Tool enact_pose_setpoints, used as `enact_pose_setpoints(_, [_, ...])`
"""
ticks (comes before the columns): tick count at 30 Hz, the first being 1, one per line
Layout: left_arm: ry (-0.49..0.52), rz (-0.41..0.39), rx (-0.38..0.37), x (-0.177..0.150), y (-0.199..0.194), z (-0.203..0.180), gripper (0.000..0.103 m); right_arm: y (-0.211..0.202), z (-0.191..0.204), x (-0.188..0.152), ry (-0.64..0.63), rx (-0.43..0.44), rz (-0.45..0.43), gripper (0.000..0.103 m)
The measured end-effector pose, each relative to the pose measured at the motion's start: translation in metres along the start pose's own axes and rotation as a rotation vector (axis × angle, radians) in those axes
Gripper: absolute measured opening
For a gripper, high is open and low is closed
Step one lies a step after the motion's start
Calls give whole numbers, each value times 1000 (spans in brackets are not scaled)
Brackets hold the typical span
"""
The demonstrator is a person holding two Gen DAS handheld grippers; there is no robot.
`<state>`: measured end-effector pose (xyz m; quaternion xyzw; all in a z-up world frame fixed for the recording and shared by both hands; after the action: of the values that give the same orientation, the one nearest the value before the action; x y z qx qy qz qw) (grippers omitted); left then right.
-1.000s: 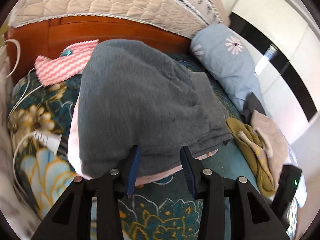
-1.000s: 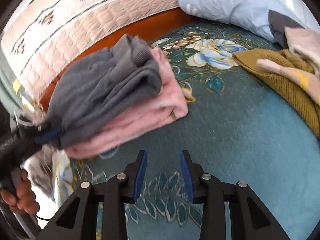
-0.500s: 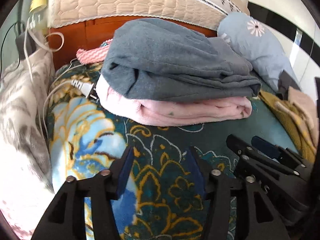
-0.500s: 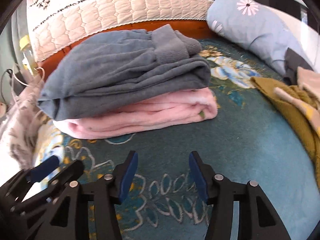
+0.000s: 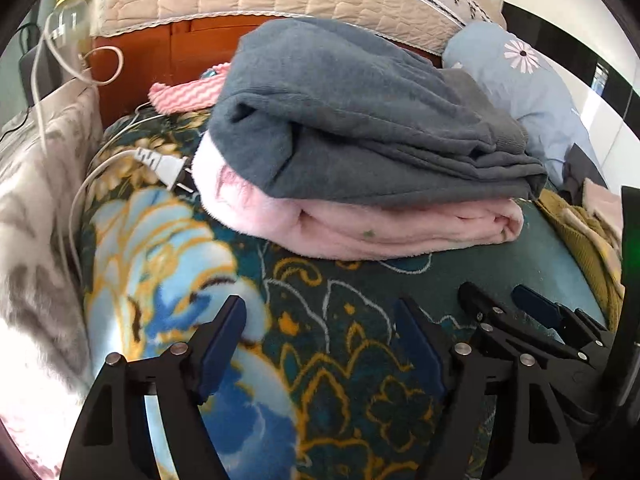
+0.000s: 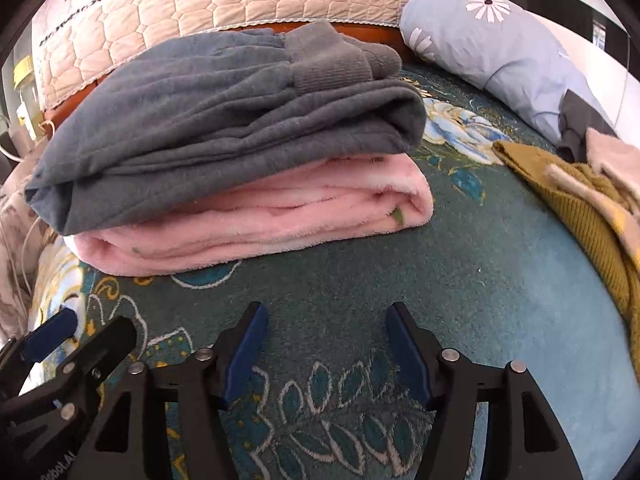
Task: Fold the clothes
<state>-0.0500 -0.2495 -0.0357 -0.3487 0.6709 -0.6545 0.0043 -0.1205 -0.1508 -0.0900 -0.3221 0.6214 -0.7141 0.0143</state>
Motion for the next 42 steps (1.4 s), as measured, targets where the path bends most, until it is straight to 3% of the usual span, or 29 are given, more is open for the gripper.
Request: enact_pose_setpoints(42, [-5,25,-25,9,10,5,81,-1,3,-3,19,11,0,71])
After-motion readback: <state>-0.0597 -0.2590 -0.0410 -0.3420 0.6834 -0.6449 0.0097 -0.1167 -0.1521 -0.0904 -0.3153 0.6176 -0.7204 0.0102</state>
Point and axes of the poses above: each gripper's, at about its wrist camera, not at the fingertips, and y roughly the way its jaws point, z to its left, x to its top, the point moved 7 cm from there along y, roughly the way its jaws point, and after that the axes turned 14 degrees about z, right-handed, at the moved point
